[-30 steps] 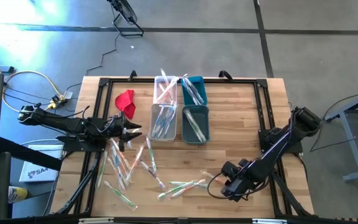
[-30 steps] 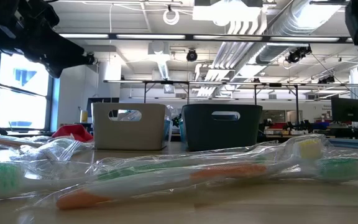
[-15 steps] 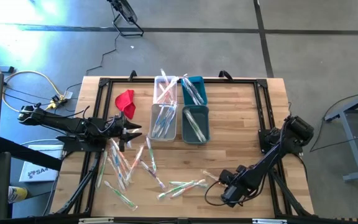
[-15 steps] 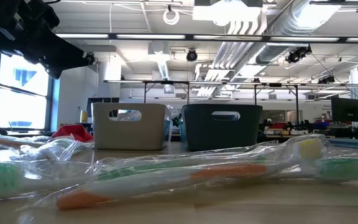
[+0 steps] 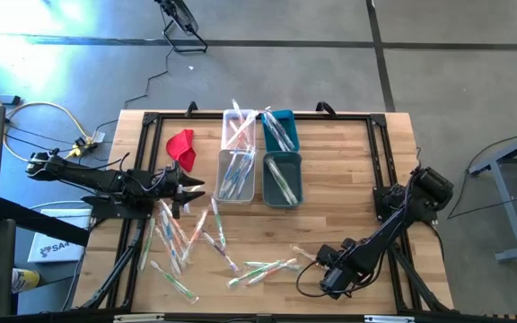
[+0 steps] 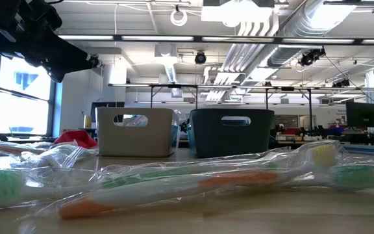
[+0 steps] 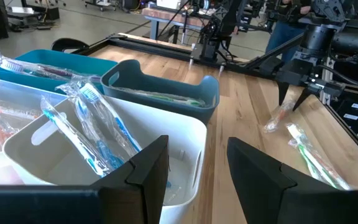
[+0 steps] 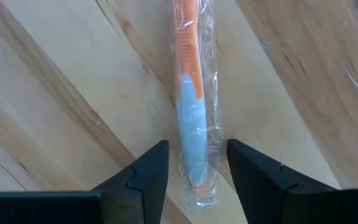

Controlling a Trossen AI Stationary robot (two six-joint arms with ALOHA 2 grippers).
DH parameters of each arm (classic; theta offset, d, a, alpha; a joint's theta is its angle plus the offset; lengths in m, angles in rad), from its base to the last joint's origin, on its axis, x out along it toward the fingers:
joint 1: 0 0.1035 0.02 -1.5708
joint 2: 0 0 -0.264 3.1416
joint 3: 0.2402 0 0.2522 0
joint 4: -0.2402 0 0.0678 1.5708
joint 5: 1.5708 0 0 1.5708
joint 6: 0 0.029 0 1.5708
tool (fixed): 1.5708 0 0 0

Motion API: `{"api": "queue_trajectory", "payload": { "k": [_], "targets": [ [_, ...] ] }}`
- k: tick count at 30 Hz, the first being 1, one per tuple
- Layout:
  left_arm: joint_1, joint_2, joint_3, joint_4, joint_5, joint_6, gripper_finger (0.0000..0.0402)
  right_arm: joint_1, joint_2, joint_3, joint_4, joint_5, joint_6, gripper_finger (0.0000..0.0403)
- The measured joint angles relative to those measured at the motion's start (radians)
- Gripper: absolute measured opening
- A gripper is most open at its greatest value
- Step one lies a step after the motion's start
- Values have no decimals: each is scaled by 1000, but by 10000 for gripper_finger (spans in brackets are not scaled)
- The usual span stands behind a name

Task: Pick & Place Toothbrushes
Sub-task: Put the orange toothbrush into the transparent bin

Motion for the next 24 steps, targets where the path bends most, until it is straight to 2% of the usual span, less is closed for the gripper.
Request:
{"api": "queue_trajectory", "payload": {
  "k": [16, 24],
  "targets": [
    [0, 0, 0, 0, -1, 0, 159, 0, 1, -2, -1, -3, 0, 159],
    [0, 0, 0, 0, -1, -7, 159, 0, 2, -2, -10, -10, 0, 107]
  ]
}}
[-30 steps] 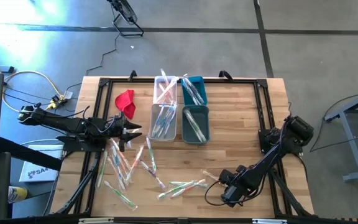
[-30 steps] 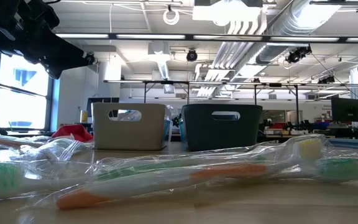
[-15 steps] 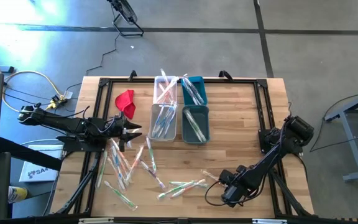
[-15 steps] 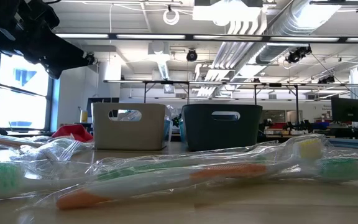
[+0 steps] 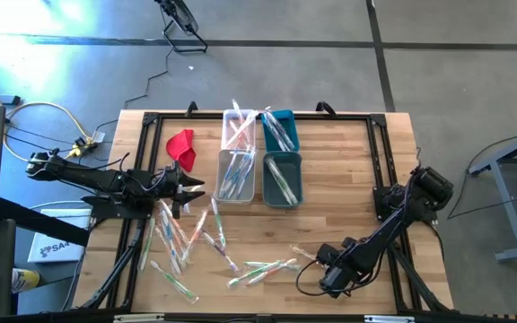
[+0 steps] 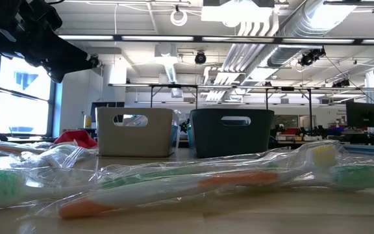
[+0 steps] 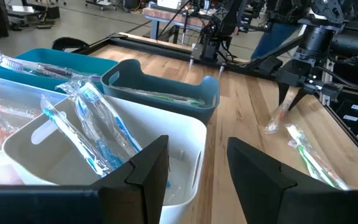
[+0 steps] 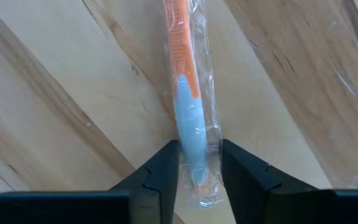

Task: Pick & Place Toothbrushes
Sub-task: Put the orange toothbrush into the transparent bin

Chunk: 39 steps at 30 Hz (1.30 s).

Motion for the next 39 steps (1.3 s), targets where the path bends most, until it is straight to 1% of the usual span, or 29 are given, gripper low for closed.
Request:
{"api": "queue_trajectory", "payload": {
  "k": [7, 12, 21, 28, 39],
  "targets": [
    [0, 0, 0, 0, 0, 0, 159, 0, 0, 0, -11, -1, 0, 60],
    [0, 0, 0, -1, 0, 0, 159, 0, 0, 0, -15, -2, 0, 40],
    [0, 0, 0, -3, 0, 0, 159, 0, -8, 0, -16, -3, 0, 33],
    [0, 0, 0, -3, 0, 0, 159, 0, -33, -2, -14, 1, 0, 16],
    [0, 0, 0, -2, 0, -1, 159, 0, -36, -2, -15, 5, -17, 13]
  ]
}}
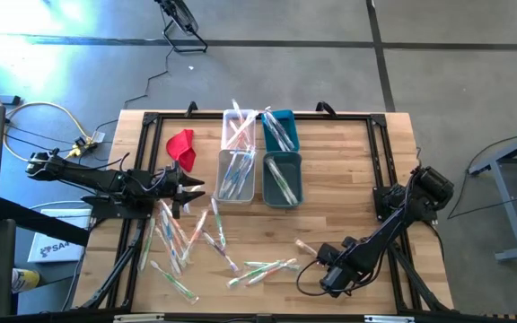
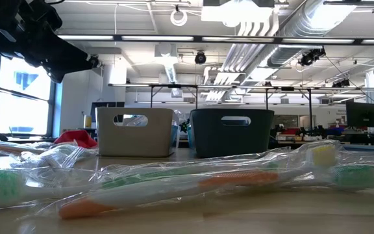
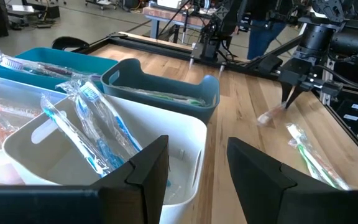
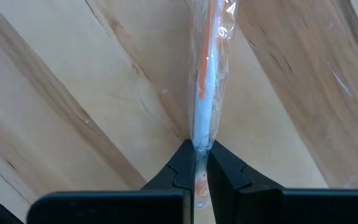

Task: Pick & Place Toothbrushes
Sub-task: Put the orange toothbrush into the transparent bin

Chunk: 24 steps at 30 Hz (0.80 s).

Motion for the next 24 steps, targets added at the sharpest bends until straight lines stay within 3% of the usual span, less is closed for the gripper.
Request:
{"api": "queue_trajectory", "payload": {
  "k": [17, 24],
  "targets": [
    [0, 0, 0, 1, 0, -23, 159, 0, -2, 1, -2, 3, -9, 12],
    [0, 0, 0, 1, 0, -26, 159, 0, -3, 2, 0, 65, -20, 12]
  ]
}}
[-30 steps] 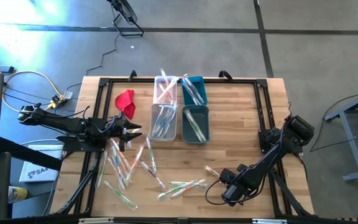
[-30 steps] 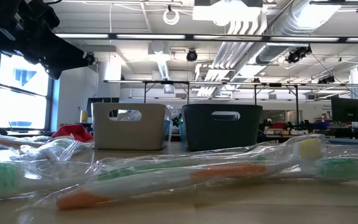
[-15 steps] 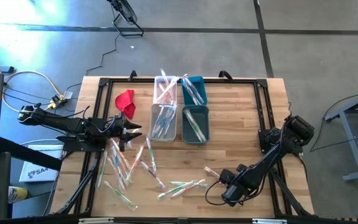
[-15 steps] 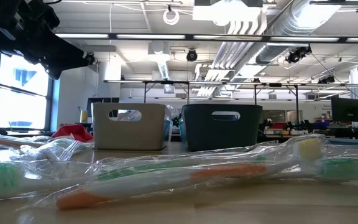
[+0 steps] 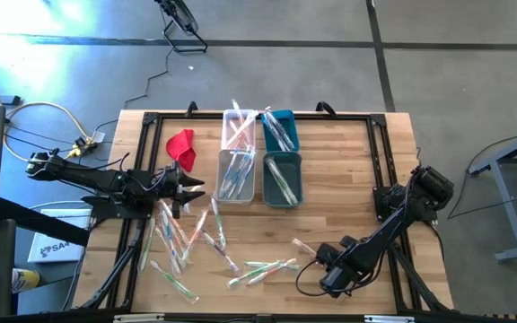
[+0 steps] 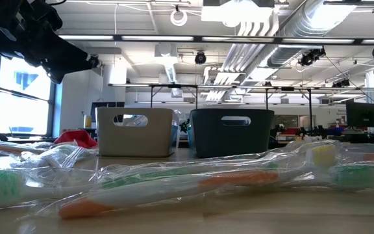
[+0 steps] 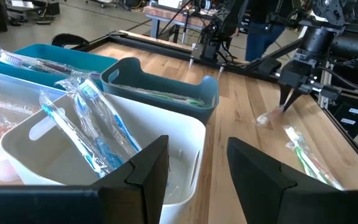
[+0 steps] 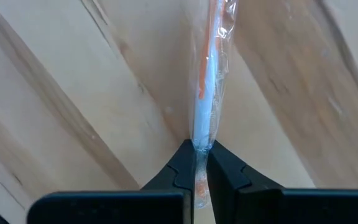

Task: Pick & Place Toothbrushes
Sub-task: Put the orange toothbrush into the transparent bin

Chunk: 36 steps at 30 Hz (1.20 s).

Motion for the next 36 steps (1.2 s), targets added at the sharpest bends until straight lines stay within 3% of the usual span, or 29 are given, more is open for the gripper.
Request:
{"api": "queue_trajectory", "payload": {
  "k": [4, 24, 31, 36],
  "targets": [
    [0, 0, 0, 0, 0, 0, 159, 0, -2, 2, -2, 33, -9, 12],
    [0, 0, 0, -1, 0, -26, 159, -7, -6, 32, -1, 447, -113, 12],
    [0, 0, 0, 0, 0, -27, 159, -50, -6, 32, 4, 533, -191, 12],
    [0, 0, 0, -1, 0, -30, 159, -95, -5, 32, 31, 534, -260, 12]
  ]
}}
